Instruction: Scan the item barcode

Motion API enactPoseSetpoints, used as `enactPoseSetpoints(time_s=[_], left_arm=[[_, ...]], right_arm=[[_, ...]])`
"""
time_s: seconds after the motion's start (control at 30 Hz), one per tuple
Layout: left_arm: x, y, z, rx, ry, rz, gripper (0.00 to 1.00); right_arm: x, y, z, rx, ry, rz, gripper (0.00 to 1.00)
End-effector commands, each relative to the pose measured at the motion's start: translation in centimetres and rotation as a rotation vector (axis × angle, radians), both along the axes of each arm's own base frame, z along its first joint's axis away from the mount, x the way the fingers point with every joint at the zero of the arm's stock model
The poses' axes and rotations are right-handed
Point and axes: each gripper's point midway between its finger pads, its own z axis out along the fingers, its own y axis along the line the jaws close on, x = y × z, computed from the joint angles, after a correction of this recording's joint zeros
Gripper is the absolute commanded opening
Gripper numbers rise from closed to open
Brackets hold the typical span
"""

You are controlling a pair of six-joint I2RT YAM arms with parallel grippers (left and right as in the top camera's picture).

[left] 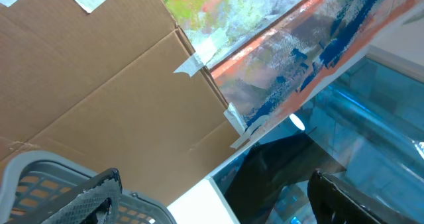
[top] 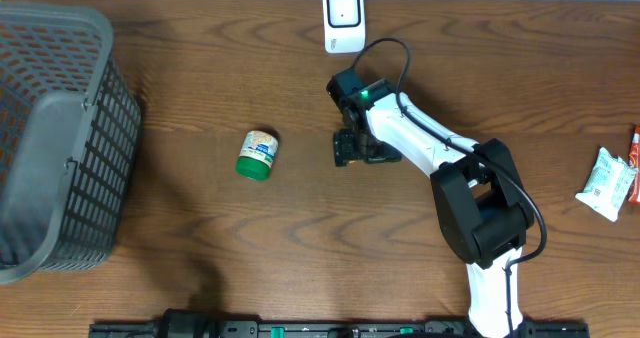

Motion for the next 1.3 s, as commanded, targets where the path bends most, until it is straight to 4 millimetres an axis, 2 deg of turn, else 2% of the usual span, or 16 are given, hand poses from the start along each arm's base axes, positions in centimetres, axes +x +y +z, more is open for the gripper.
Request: enactPoseSetpoints(time_s=[0.0,0.07,0.23,0.3,0.4,0.53,0.8,0.93,1.13,1.27], left_arm=[[-0.1,0.0,0.0,-0.002,-0.003,0.007,0.90],[-0.1,0.0,0.0,-0.003,-0.003,0.008,0.90],[-0.1,0.0,0.0,-0.002,-0.003,0.007,0.90],[-0.1,0.0,0.0,-0.002,-0.002,0.007,0.90],[-0.1,0.0,0.0,-0.002,-0.002,0.007,0.90],[-0.1,0.0,0.0,-0.002,-0.002,0.007,0.90],[0.0,0.0,-0.1,-0.002,0.004,0.007,0.90],[0.0,0.0,-0.1,-0.002,0.004,0.007,0.90],[0.0,0.0,-0.1,-0.002,0.005,0.007,0.90],[0.0,0.0,-0.1,-0.002,0.005,0.007,0.90]], right_arm=[[0.1,0.2,-0.2,0.036,0.023,-0.076,0.93],[0.7,0.3,0.2,0.044,0.008,-0.007,0.99],[2.4,0.1,1.1,0.009,-0.045,0.329,0.99],[2.8,-0.6,1.1,-0.041,-0.059,0.387,0.99],[3.5,-1.3,1.1,-0.082,-0.087,0.384,0.99],[4.4,-0.7,1.0,-0.065,-0.129,0.395,0.99],[4.1,0.9,0.6,0.035,-0.115,0.391,0.99],[4.2,1.3,-0.5,0.056,-0.105,0.366,0.87],[3.5,1.1,-2.6,0.047,-0.051,0.364,0.87],[3.0,0.9,-2.6,0.044,-0.030,0.288,0.74]])
